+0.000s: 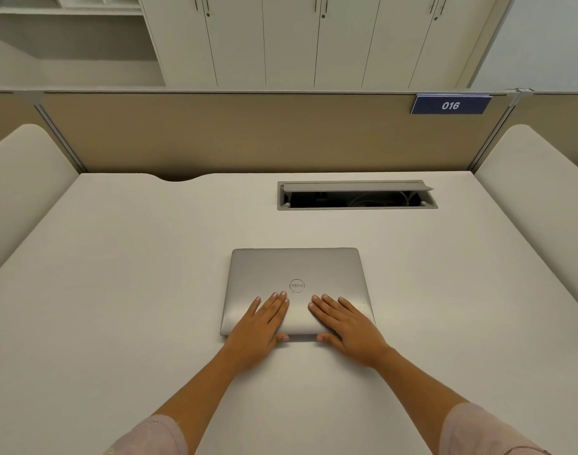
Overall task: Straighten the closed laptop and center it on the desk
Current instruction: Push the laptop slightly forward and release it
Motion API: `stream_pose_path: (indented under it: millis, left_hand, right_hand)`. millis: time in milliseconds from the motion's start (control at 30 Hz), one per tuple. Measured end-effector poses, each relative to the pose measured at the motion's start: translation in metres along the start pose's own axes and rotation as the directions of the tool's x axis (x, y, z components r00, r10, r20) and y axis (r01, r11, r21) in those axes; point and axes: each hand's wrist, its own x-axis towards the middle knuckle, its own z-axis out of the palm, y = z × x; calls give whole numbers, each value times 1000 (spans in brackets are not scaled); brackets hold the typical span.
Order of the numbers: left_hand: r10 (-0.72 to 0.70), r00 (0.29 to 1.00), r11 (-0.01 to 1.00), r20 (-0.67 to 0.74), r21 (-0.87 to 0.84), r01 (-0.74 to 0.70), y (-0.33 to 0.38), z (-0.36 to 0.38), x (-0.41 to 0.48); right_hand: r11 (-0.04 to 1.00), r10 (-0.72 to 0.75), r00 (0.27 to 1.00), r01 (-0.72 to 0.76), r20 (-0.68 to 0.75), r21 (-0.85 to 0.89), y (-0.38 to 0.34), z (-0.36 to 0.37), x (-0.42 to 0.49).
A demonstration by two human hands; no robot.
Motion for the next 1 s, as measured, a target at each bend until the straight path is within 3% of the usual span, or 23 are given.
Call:
stream_pose_path:
  millis: [500,700,867,1000]
  left_hand:
    - [39,999,999,20,27,-40,-9,3,8]
    - [2,996,992,90,-124,9,-9,12,10]
    - [-75,997,970,5,-230,74,4,18,-2]
    - [-54,997,969,-60,-244,38,17,27,-20]
  right_hand:
    - [999,44,999,-44,-7,-19,0,1,5]
    - [984,174,978,-169,-114,49,-19,11,-2]
    - [935,349,919,-326,-185,144,-51,30,-7]
    - [933,354,912,-330,-206,141,-69,42,-21]
